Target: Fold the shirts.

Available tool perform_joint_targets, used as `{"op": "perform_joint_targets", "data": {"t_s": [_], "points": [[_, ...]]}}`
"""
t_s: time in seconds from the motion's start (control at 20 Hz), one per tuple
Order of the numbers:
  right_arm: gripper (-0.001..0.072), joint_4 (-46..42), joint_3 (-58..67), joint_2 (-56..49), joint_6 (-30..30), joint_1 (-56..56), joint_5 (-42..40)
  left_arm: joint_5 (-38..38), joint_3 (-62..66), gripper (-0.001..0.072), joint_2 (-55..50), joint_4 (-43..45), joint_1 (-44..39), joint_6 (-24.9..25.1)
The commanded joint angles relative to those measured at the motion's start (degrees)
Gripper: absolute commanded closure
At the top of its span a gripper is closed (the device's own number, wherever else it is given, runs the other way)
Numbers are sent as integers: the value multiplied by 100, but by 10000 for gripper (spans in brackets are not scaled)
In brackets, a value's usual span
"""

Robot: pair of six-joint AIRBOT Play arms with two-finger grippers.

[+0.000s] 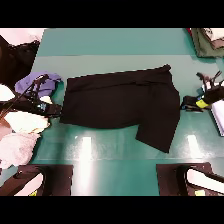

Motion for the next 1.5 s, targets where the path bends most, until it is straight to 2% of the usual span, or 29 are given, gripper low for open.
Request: {"op": "perform_joint_targets", "data": {"t_s": [0.0,0.15,0.5,0.6,0.8,0.9,1.0,1.1,1.3,1.45], "points": [[300,96,-590,-142,0,-225,-431,-133,7,681,87,-9,2,-4],[300,404,-634,-299,0,-219,-761,-136,7,682,87,-11,2,-7],[311,382,-632,-321,2,-219,-1056,-173,7,681,87,-13,2,-9],[397,385,-632,-321,0,-219,-1095,-179,7,681,87,-15,2,-7],[404,382,-632,-321,0,-219,-1084,-181,7,681,87,-17,2,-7],[550,380,-634,-321,0,-219,-1091,-208,7,682,87,-15,2,-7],[549,382,-634,-321,0,-219,-1110,-293,7,681,87,-15,2,-7],[692,380,-634,-321,-2,-219,-1102,-321,7,682,87,-15,2,-7],[695,442,-616,70,-11,-219,-1176,-258,111,682,90,-39,2,-48],[695,629,-146,798,-114,-219,-1235,-258,914,682,101,-138,2,-216]]}}
